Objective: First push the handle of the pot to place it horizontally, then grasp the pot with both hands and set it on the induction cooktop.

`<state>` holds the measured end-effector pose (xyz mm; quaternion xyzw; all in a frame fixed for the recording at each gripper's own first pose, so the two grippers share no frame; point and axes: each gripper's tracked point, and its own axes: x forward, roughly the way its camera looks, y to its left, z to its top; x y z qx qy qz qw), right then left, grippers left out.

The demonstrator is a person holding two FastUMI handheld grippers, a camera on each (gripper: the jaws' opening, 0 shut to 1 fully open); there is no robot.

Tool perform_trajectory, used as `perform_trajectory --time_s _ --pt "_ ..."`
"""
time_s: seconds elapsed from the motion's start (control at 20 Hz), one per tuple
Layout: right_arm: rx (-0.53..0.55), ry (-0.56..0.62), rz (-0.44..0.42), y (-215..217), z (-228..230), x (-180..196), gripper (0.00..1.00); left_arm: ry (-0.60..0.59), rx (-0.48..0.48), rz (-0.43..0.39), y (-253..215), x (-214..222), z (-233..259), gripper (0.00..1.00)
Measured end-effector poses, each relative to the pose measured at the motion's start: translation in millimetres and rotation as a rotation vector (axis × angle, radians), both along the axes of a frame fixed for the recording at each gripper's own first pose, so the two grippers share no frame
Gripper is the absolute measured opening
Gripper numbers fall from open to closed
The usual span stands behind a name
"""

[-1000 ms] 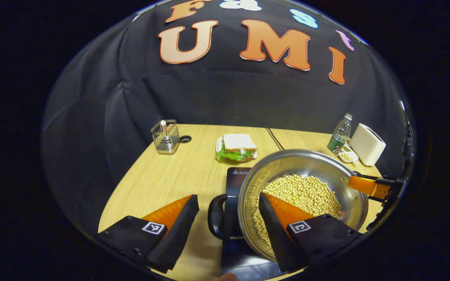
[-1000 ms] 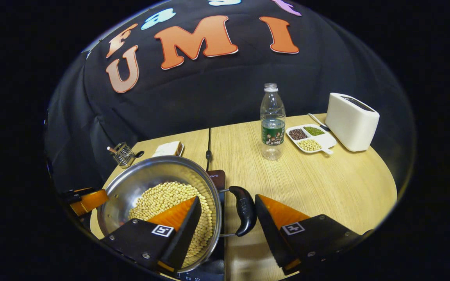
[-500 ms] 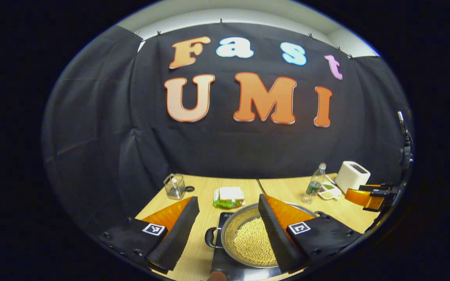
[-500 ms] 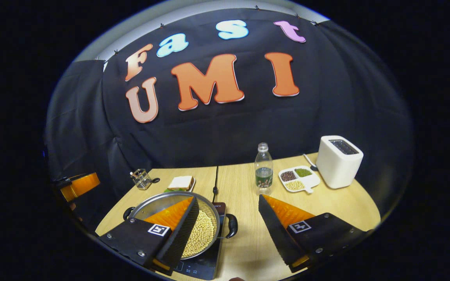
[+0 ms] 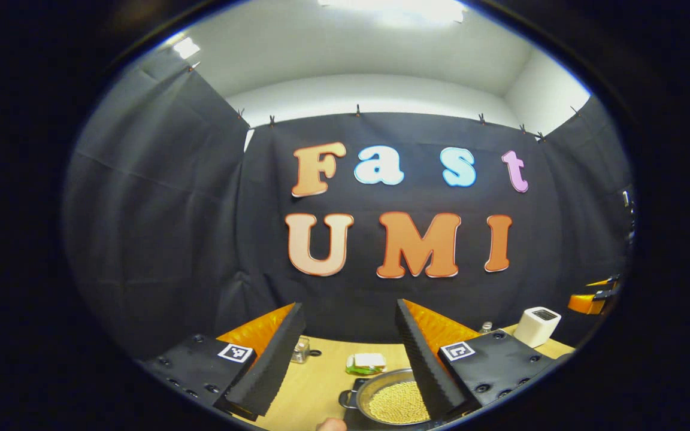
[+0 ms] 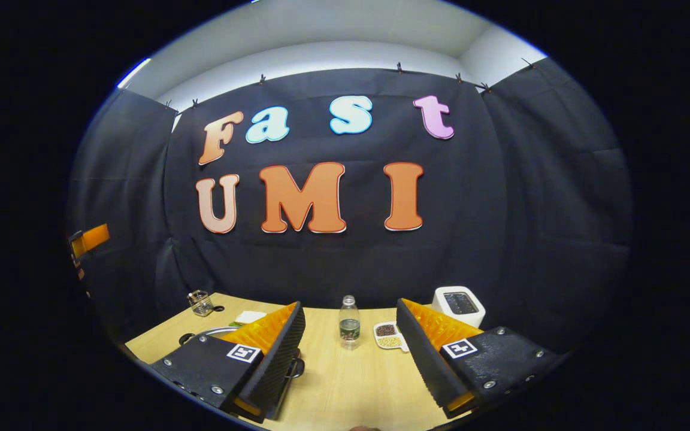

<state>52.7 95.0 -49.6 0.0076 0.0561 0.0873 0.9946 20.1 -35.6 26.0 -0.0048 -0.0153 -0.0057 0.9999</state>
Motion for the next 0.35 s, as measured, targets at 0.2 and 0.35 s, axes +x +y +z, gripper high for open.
perform_trajectory --time_s 0.2,0.35 --pt "-0.005 -0.035 -0.026 -34.4 16.9 -14.2 0.95 -0.047 -0.038 0.033 20.2 -19.1 21.2 1.00" --pt "-0.010 -0.077 -0.071 -63.2 33.2 -17.0 0.95 -0.038 -0.039 0.072 35.8 -22.6 22.6 0.98"
